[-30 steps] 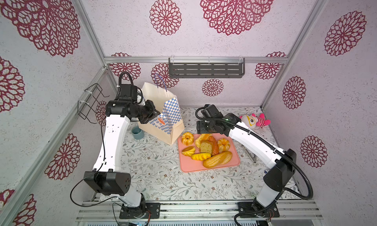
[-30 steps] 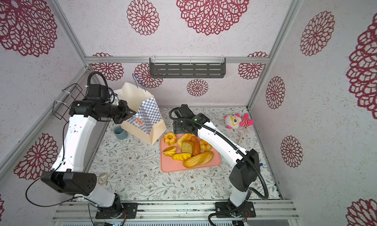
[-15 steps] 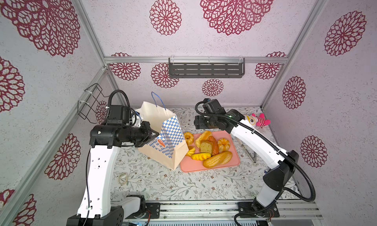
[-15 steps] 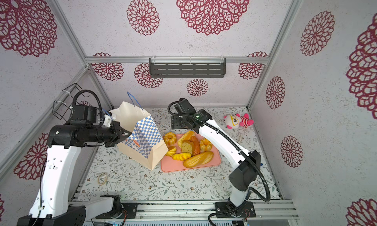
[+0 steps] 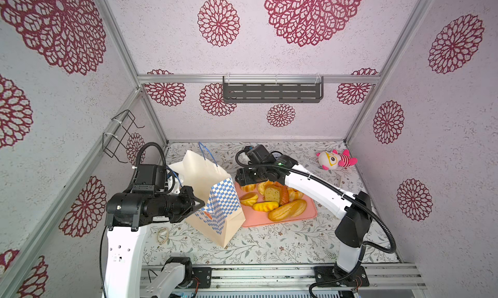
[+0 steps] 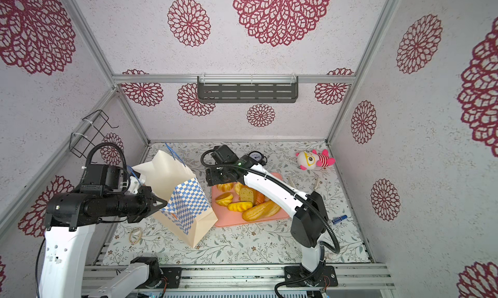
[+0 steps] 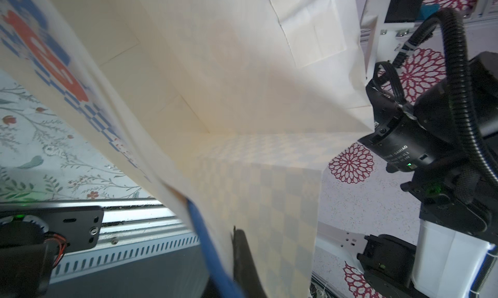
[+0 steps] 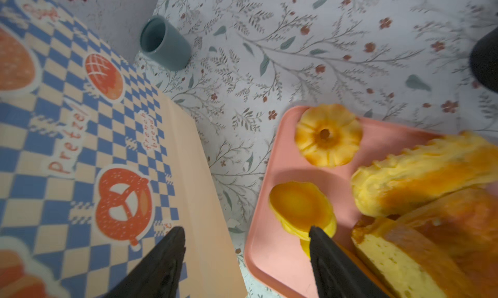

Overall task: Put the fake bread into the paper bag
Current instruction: 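Pull the paper bag toward the robot with the left gripper, tilting it open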

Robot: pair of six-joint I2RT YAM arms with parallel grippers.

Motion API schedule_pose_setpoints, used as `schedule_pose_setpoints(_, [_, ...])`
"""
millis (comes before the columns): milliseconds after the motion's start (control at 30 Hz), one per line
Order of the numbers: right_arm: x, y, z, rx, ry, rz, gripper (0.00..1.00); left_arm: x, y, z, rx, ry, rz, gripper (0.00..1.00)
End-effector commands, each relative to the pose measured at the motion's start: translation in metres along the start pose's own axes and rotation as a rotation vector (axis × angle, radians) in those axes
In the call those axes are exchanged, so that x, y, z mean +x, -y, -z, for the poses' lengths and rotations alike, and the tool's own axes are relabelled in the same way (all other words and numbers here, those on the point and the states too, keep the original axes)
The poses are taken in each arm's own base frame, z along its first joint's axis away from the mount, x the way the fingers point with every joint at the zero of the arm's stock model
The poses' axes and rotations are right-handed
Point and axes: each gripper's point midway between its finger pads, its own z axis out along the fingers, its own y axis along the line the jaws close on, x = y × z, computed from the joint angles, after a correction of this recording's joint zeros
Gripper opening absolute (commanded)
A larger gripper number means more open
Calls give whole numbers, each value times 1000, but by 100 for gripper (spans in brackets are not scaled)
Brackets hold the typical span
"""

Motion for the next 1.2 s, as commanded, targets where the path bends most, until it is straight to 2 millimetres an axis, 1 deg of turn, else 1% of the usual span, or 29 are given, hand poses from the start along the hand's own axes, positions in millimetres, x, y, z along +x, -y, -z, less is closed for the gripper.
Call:
schedule_pose_setpoints(0, [2,-20,3,-68,17,-23,75,10,-18,2,-71,1,5,0])
schedule_pose_setpoints(167, [28,-34,-8,-76,-27,1,75,17,-27,4,-93,12,21,0])
schedule_pose_setpoints(200, [33,-36,-10,-74,-34,5,75,19,-31,3,-104,10,31,5])
schedule_pose_setpoints(233, [37,-36,-12,-72,-41,3,75,21,-35,2,-114,11,38,16])
schedule_pose_setpoints(300, [43,-37,-13,-72,-45,3,75,24,-42,1,-137,17,53,47])
schedule_pose_setpoints(333, [44,-37,-13,-72,-45,0,75,25,-45,1,-146,21,60,57])
schedule_pose_setpoints(367, [46,-37,-13,-71,-46,0,75,26,-47,2,-155,27,68,72])
schedule_pose_setpoints(400, [47,-38,-12,-68,-46,2,75,25,-49,3,-164,37,77,80])
schedule_pose_setpoints(433, [48,-37,-12,-62,-47,3,75,25,-50,4,-169,47,82,82])
schedule_pose_setpoints(533, [50,-35,-9,-55,-46,7,75,18,-53,12,-198,109,115,82])
schedule_pose_setpoints(700, [50,-35,-4,-48,-39,20,75,4,-68,31,-294,245,197,81])
schedule_pose_setpoints(800, [52,-36,-3,-49,-40,32,75,-6,-72,37,-322,305,212,84])
schedule_pose_setpoints(900, [54,-39,-2,-47,-39,47,74,-17,-74,41,-362,342,217,84])
schedule_pose_setpoints(933, [54,-40,-1,-46,-37,47,74,-21,-72,44,-362,361,213,84])
schedule_pose_setpoints(1000, [55,-39,-1,-41,-38,50,75,-33,-60,51,-320,411,191,84])
schedule_pose_setpoints(1067, [55,-38,0,-37,-37,47,74,-44,-39,55,-243,443,150,83])
schedule_pose_setpoints(1133, [55,-38,1,-35,-33,51,74,-50,-22,57,-179,448,110,83])
schedule_pose_setpoints(1167, [54,-38,2,-36,-29,53,74,-52,-19,58,-173,443,103,83])
